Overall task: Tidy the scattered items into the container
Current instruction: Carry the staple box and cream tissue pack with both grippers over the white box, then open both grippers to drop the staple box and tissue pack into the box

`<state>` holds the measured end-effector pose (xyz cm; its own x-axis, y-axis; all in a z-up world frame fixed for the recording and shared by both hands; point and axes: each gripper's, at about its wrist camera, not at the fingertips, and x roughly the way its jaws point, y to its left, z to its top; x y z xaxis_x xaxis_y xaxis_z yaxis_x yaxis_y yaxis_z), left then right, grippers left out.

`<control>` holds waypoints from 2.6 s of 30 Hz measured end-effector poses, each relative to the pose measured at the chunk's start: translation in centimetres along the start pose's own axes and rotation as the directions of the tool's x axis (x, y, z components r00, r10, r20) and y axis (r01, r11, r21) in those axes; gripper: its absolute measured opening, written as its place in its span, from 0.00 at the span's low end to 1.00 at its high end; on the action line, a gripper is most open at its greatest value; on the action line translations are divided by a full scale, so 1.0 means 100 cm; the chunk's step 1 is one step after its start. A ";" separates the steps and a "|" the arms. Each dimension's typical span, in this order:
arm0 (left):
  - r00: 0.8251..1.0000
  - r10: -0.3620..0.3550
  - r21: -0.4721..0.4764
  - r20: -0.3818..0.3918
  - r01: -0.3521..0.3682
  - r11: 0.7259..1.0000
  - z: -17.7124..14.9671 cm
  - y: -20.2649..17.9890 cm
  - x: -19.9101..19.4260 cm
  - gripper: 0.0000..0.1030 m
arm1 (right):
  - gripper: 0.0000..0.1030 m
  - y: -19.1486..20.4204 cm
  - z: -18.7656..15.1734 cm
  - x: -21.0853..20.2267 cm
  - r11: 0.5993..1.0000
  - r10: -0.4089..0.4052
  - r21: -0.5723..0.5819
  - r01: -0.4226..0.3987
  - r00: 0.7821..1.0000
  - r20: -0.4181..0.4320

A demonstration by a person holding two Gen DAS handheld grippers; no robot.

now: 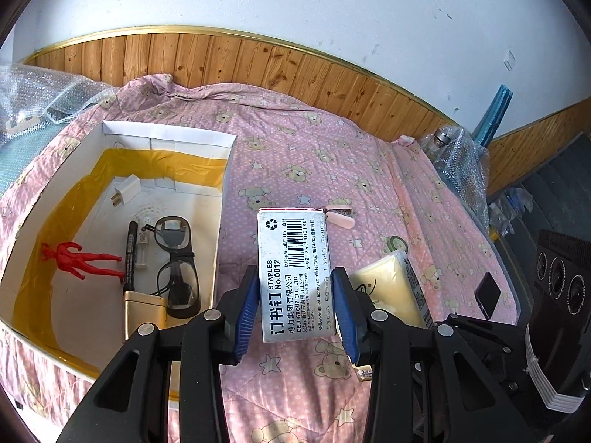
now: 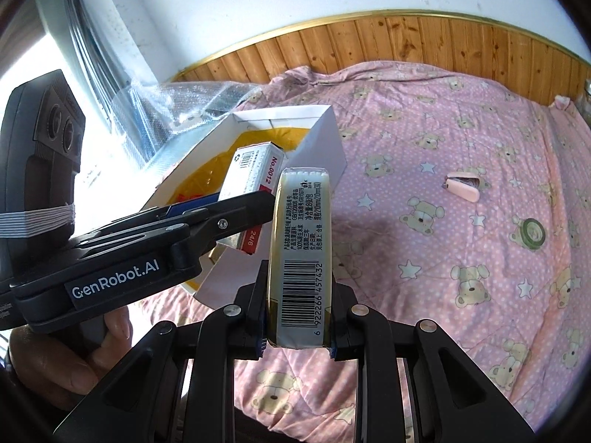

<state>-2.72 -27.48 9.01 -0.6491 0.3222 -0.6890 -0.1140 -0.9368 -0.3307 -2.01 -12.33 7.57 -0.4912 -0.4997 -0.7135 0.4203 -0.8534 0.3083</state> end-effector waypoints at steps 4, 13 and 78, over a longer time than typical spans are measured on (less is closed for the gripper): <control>1.000 0.000 -0.018 0.012 0.000 1.000 -0.003 0.010 -0.008 0.39 | 0.24 0.009 0.001 0.002 1.000 -0.002 -0.013 0.002 1.000 -0.002; 1.000 -0.005 -0.046 0.031 0.007 0.999 -0.005 0.029 -0.020 0.39 | 0.24 0.028 0.008 0.004 0.999 -0.002 -0.043 0.002 1.000 -0.002; 0.994 0.105 -0.143 0.016 -0.101 0.984 0.065 0.145 0.001 0.39 | 0.24 0.072 0.111 0.105 0.991 0.067 -0.115 -0.073 0.996 -0.056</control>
<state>-9.31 -41.91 8.35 -0.6698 0.2202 -0.7091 0.0613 -0.9353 -0.3484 -12.58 -25.36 9.29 -0.4184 -0.5463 -0.7256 0.5399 -0.7920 0.2850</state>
